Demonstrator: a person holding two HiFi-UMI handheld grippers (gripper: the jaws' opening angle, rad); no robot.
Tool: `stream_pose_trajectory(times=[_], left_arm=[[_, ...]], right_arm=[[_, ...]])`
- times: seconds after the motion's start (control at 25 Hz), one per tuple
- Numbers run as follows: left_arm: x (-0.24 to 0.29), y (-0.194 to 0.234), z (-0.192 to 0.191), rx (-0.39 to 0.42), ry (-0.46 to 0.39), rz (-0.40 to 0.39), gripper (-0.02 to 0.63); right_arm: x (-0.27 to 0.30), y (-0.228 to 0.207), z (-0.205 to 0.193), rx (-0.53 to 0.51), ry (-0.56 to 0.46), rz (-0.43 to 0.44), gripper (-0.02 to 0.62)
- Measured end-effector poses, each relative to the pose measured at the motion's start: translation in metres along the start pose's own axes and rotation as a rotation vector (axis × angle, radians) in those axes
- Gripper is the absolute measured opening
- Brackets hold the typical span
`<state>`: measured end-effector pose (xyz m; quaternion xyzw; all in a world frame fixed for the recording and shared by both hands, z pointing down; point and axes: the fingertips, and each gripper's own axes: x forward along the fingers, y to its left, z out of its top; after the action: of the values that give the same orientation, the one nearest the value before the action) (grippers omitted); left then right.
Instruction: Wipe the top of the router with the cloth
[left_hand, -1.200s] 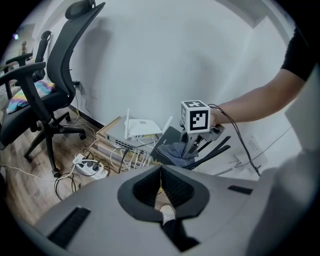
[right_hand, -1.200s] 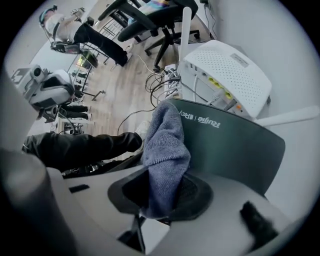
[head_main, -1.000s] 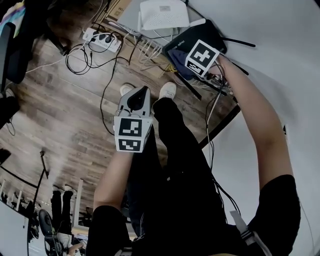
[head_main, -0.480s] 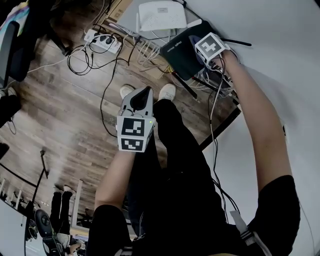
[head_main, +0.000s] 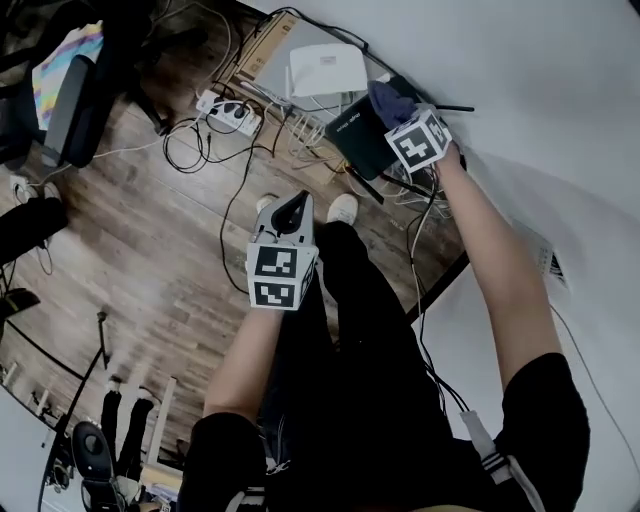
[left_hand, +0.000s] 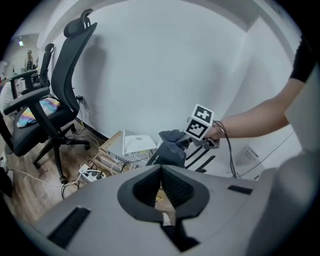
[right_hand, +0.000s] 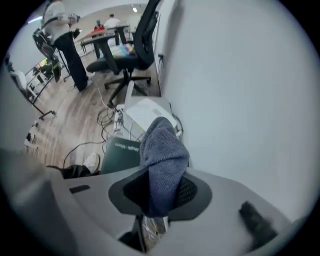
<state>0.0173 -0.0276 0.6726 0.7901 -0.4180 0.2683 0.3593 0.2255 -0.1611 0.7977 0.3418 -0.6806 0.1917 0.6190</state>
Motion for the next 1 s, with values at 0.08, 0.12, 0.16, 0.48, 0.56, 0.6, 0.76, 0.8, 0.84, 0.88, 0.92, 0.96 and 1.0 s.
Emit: stream_pose_trajectory(times=[0.08, 0.12, 0.16, 0.48, 0.56, 0.6, 0.76, 0.8, 0.84, 0.88, 0.92, 0.96, 1.0], left_arm=[[-0.019, -0.001, 0.022, -0.023, -0.038, 0.016, 0.014], [-0.029, -0.001, 0.036, -0.029, -0.058, 0.024, 0.014], [-0.039, -0.001, 0.050, -0.031, -0.076, 0.032, 0.014], [-0.122, -0.017, 0.148, -0.046, -0.227, 0.093, 0.014], [-0.146, -0.020, 0.171, -0.046, -0.269, 0.115, 0.014], [-0.158, -0.024, 0.181, -0.032, -0.287, 0.129, 0.014], [-0.202, -0.051, 0.215, 0.085, -0.324, 0.170, 0.014], [-0.214, -0.059, 0.221, 0.094, -0.335, 0.169, 0.014], [-0.227, -0.066, 0.226, 0.094, -0.348, 0.167, 0.014], [-0.240, -0.073, 0.231, 0.093, -0.364, 0.166, 0.014], [-0.252, -0.079, 0.238, 0.094, -0.381, 0.166, 0.014], [-0.263, -0.085, 0.246, 0.101, -0.399, 0.165, 0.014], [-0.272, -0.091, 0.255, 0.115, -0.418, 0.163, 0.014]], right_arm=[[-0.038, 0.002, 0.020, 0.041, -0.122, -0.017, 0.097], [-0.060, 0.002, 0.030, 0.065, -0.185, -0.033, 0.097], [-0.083, 0.002, 0.040, 0.083, -0.247, -0.054, 0.097], [-0.254, 0.011, 0.067, 0.252, -0.583, -0.180, 0.097], [-0.296, 0.012, 0.069, 0.315, -0.660, -0.194, 0.097], [-0.317, 0.011, 0.070, 0.344, -0.704, -0.199, 0.097], [-0.404, 0.012, 0.082, 0.393, -0.913, -0.186, 0.097], [-0.426, 0.015, 0.086, 0.401, -0.965, -0.172, 0.097], [-0.448, 0.018, 0.088, 0.415, -1.015, -0.156, 0.097], [-0.469, 0.021, 0.091, 0.433, -1.065, -0.139, 0.097], [-0.491, 0.023, 0.095, 0.451, -1.116, -0.124, 0.097], [-0.512, 0.023, 0.099, 0.464, -1.164, -0.113, 0.097], [-0.531, 0.023, 0.102, 0.470, -1.208, -0.107, 0.097]])
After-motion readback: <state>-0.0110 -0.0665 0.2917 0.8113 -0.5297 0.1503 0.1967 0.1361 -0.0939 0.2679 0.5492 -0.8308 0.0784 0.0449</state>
